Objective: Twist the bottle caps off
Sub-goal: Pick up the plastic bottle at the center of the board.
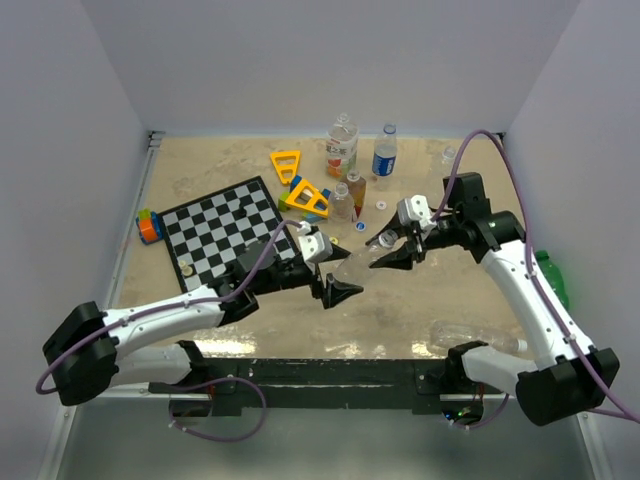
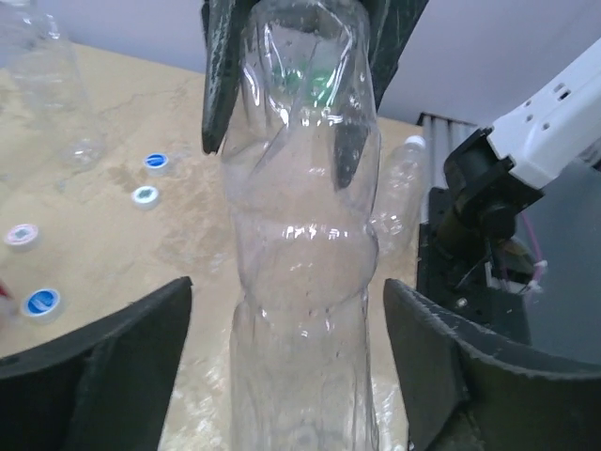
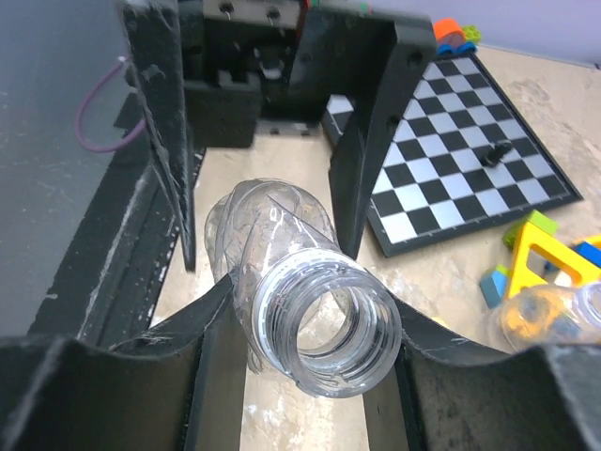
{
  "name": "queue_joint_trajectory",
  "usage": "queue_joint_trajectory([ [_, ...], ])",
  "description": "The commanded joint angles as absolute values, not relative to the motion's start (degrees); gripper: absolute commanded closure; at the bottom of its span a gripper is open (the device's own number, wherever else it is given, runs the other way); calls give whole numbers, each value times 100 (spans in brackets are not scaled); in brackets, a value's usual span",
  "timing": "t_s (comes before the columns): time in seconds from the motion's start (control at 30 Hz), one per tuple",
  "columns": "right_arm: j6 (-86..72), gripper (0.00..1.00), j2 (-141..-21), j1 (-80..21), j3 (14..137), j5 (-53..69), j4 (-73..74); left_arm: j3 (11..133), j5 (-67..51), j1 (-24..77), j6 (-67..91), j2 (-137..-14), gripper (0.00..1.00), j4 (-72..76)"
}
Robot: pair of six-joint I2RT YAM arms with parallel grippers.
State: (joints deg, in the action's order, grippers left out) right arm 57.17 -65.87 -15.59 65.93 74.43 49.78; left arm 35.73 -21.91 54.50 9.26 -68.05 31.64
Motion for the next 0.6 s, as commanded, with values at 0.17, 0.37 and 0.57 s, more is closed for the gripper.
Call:
queue_joint_trajectory([
  [0.17,4588,85,-6214,-925,6618,6153,4421,4165,-889,5440,-561,-5143,0,478],
  [0.37,4080,84,-5951,-176,6487,4513,3939,3930,358,5440,-1169,-4369,0,-598],
  [0.57,3806,82,-6020,342,6679,2867,3578,3411,668,5440,-1037,-3684,0,-361],
])
